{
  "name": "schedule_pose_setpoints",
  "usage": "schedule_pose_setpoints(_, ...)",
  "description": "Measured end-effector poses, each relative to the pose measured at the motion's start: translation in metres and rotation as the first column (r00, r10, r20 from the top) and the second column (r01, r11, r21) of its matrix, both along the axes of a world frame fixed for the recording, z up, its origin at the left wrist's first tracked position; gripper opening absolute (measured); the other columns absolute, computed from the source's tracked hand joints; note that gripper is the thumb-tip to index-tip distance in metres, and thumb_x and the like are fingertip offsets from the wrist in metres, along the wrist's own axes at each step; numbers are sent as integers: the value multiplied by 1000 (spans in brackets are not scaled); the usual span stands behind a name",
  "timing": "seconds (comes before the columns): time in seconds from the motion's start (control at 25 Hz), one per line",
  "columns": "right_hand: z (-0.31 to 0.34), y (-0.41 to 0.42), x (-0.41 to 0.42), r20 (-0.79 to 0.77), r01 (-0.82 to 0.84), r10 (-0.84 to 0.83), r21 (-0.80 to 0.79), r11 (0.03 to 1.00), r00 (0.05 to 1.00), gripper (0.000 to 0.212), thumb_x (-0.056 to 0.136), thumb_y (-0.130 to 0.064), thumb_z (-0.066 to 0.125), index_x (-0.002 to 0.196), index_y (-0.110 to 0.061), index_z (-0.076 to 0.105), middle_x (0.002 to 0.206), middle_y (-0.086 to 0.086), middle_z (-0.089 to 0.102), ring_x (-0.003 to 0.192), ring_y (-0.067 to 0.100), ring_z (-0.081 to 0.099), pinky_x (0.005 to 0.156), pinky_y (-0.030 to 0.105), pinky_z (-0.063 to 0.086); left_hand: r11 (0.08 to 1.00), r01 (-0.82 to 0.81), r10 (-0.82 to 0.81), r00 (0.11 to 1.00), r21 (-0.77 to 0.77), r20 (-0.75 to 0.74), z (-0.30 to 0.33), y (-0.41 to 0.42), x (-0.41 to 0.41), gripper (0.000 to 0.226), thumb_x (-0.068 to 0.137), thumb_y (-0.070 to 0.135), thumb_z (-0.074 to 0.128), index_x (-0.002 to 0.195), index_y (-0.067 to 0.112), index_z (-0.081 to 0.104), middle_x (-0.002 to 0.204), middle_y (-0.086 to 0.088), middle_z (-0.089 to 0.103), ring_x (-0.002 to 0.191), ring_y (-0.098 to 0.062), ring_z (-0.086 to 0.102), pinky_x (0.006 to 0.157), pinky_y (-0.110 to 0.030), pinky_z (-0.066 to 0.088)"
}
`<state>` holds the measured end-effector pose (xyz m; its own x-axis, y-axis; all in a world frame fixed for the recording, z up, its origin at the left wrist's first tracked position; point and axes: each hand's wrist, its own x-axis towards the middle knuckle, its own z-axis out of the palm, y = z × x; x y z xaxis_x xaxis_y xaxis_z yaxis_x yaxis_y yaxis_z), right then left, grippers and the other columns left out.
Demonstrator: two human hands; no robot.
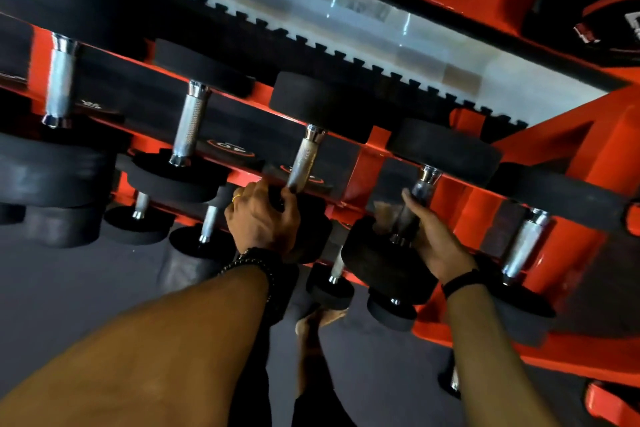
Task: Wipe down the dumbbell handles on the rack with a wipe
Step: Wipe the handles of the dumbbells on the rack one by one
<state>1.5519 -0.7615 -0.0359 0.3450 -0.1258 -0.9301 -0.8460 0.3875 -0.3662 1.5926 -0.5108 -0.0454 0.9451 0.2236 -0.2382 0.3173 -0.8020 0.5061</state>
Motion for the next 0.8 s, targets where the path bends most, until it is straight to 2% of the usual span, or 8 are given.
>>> schedule_pose_setpoints(0.12, -7, 7, -8, -31, -227, 227, -255, 940, 974, 64, 66, -60, 80, 115, -22, 65, 110, 2, 71, 103, 23, 67, 92, 39, 52, 1000, -15, 15, 1000, 19, 9, 1, 0, 0, 45, 81, 47, 42, 83, 8, 64, 85, -14, 65, 86, -38, 61, 74, -47, 49)
schedule_pose_setpoints(0.2, -15, 18, -11, -46, -233, 234, -384, 894, 971, 81, 58, -71, 78, 122, -24, 59, 113, -2, 67, 103, 19, 64, 93, 40, 52, 999, -26, 27, 999, 29, -44, -1, 0, 1, 46, 80, 48, 43, 91, 9, 65, 92, -14, 65, 92, -38, 60, 78, -47, 49)
schedule_pose_setpoints(0.32, -17, 14, -2, 19, -122, 134, -306, 944, 991, 68, 61, -66, 80, 112, -23, 69, 107, -3, 71, 102, 16, 65, 95, 41, 51, 999, -14, 16, 999, 36, -39, 0, -2, 0, 54, 78, 52, 38, 97, 8, 64, 98, -14, 64, 96, -38, 59, 79, -48, 48)
schedule_pose_setpoints(0.4, -17, 4, 1, 9, -152, 159, -237, 960, 987, 76, 54, -74, 79, 111, -24, 70, 106, -3, 73, 103, 18, 67, 94, 40, 51, 999, -8, 9, 999, 42, -36, 0, -1, 0, 56, 78, 53, 38, 99, 7, 63, 100, -15, 63, 96, -39, 59, 79, -48, 46)
schedule_pose_setpoints(0.56, -17, 10, -3, -47, -243, 243, -354, 903, 969, 93, 46, -82, 75, 117, -25, 60, 112, 2, 69, 103, 24, 66, 91, 45, 54, 998, 30, -26, 998, 63, -66, -2, 1, 2, 61, 78, 56, 37, 101, 5, 62, 102, -16, 61, 98, -39, 57, 81, -49, 45)
schedule_pose_setpoints(0.64, -15, 10, 4, 21, -171, 187, -315, 934, 982, 82, 50, -75, 80, 115, -26, 66, 112, 1, 71, 106, 23, 66, 97, 47, 51, 997, 34, -28, 997, 67, -76, -2, 1, 3, 63, 78, 57, 35, 103, 6, 62, 103, -15, 61, 99, -38, 57, 82, -48, 44)
schedule_pose_setpoints(0.72, -9, 5, 8, 122, -111, 134, -178, 978, 983, 58, 69, -57, 80, 115, -23, 70, 113, 1, 72, 108, 22, 67, 102, 45, 47, 997, 33, -28, 997, 65, -72, -1, 2, 3, 65, 77, 58, 35, 105, 6, 62, 103, -15, 62, 100, -38, 57, 83, -48, 43)
schedule_pose_setpoints(0.8, -2, -2, 1, 156, -171, 194, -147, 974, 969, 55, 72, -52, 78, 116, -20, 70, 113, 4, 72, 107, 21, 67, 98, 40, 49, 998, 23, -19, 997, 55, -73, -1, 2, 2, 66, 76, 59, 35, 105, 7, 62, 101, -16, 63, 100, -38, 57, 84, -48, 43)
